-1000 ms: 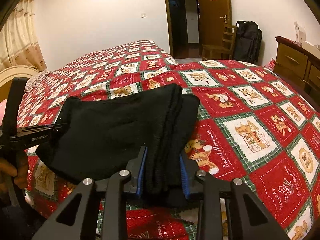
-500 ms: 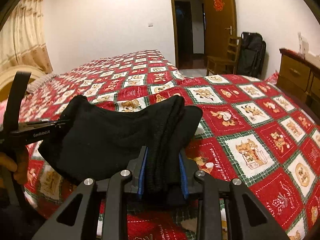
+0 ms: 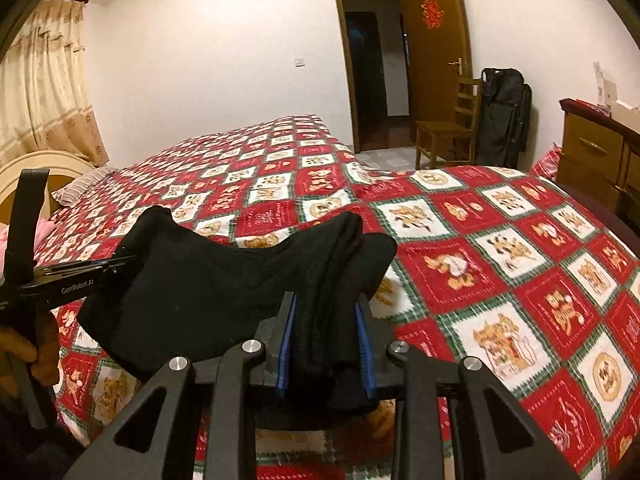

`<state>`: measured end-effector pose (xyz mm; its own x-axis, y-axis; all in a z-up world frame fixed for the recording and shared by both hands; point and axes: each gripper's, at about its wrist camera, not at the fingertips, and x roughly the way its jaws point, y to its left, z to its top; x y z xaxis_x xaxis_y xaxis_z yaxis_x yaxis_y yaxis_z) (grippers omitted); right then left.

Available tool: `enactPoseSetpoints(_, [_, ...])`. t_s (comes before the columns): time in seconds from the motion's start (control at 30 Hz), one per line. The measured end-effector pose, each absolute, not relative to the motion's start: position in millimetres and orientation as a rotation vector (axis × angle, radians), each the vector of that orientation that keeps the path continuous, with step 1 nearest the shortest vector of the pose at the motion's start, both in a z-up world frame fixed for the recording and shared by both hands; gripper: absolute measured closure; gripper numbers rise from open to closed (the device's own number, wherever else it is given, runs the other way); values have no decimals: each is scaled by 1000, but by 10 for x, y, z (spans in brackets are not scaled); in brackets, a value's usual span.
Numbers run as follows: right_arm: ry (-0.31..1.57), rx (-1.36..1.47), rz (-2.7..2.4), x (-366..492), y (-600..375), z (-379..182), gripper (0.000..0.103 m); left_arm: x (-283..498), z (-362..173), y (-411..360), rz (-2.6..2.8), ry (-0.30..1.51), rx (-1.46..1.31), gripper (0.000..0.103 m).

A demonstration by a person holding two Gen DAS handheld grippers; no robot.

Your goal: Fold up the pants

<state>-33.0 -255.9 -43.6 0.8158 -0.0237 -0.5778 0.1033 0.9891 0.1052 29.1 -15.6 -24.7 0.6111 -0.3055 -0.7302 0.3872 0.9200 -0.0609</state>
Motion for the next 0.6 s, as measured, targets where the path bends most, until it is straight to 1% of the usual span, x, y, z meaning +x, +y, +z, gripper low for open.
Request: enactPoseSetpoints(0.6, [605, 54, 14, 300, -2210, -364, 75, 611, -187, 203, -280, 804, 49, 90])
